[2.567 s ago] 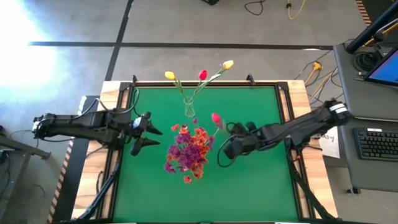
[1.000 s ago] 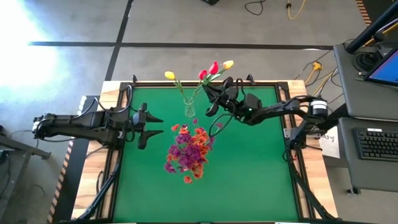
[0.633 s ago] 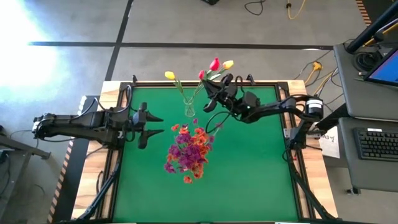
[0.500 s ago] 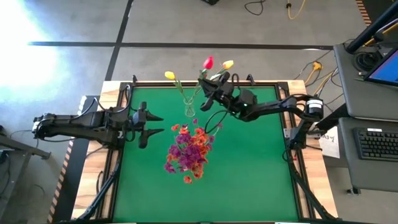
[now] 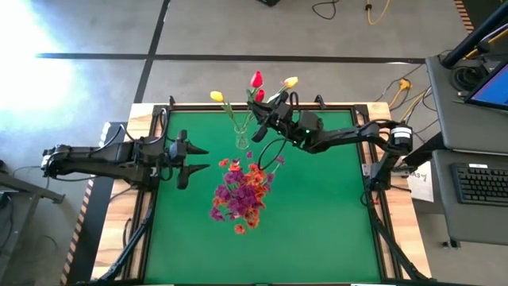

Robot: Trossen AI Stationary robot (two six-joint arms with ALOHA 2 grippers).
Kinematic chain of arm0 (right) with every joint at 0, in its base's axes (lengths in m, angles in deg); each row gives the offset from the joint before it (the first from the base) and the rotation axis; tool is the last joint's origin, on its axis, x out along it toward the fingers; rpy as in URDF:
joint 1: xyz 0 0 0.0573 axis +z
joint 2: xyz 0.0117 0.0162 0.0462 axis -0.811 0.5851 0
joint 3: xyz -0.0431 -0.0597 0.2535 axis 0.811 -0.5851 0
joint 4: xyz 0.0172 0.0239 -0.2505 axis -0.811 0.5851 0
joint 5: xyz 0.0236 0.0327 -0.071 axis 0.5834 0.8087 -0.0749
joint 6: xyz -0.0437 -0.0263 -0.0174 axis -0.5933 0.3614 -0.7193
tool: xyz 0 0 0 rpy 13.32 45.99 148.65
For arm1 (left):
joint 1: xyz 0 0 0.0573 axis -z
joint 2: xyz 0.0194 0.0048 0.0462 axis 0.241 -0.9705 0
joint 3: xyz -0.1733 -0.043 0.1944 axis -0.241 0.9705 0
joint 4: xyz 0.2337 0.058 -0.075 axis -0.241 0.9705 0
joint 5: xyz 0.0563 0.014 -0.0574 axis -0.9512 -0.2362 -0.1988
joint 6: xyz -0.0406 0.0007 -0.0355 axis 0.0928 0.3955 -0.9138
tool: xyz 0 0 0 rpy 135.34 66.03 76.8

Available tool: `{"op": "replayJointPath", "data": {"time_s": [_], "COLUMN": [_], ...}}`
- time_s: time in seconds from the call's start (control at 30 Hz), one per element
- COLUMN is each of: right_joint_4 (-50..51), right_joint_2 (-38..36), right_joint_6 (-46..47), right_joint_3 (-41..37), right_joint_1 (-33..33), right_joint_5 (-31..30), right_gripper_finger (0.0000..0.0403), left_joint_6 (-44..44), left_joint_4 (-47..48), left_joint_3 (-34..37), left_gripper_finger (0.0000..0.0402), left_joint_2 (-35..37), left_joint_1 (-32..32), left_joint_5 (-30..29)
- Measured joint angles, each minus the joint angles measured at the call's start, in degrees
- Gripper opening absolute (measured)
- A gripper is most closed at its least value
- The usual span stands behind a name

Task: Sort flowers into vase by color
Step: Put the red tulip into the transparent vase

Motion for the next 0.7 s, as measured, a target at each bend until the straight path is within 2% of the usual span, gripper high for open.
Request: {"op": "replayJointPath", "data": {"time_s": [0.23,0.4,0.7], "right_joint_4": [0.0,-0.4,-0.3], "right_joint_2": [0.0,1.3,1.8], "right_joint_6": [0.7,4.2,4.6], "right_joint_3": [0.2,0.2,1.3], "right_joint_1": [-0.2,-0.4,-0.4], "right_joint_5": [-1.1,-6.8,-8.0], "right_gripper_finger": [0.0013,0.0013,0.0013], "left_joint_6": [0.0,0.0,-0.4], "left_joint_4": [0.0,0.0,0.0], "left_joint_3": [0.0,0.0,0.0], "left_gripper_finger": [0.0201,0.0201,0.0201], "left_joint_2": [0.0,0.0,-0.2], "left_joint_1": [0.0,0.0,0.0], "left_joint_5": [0.0,0.0,0.0]}}
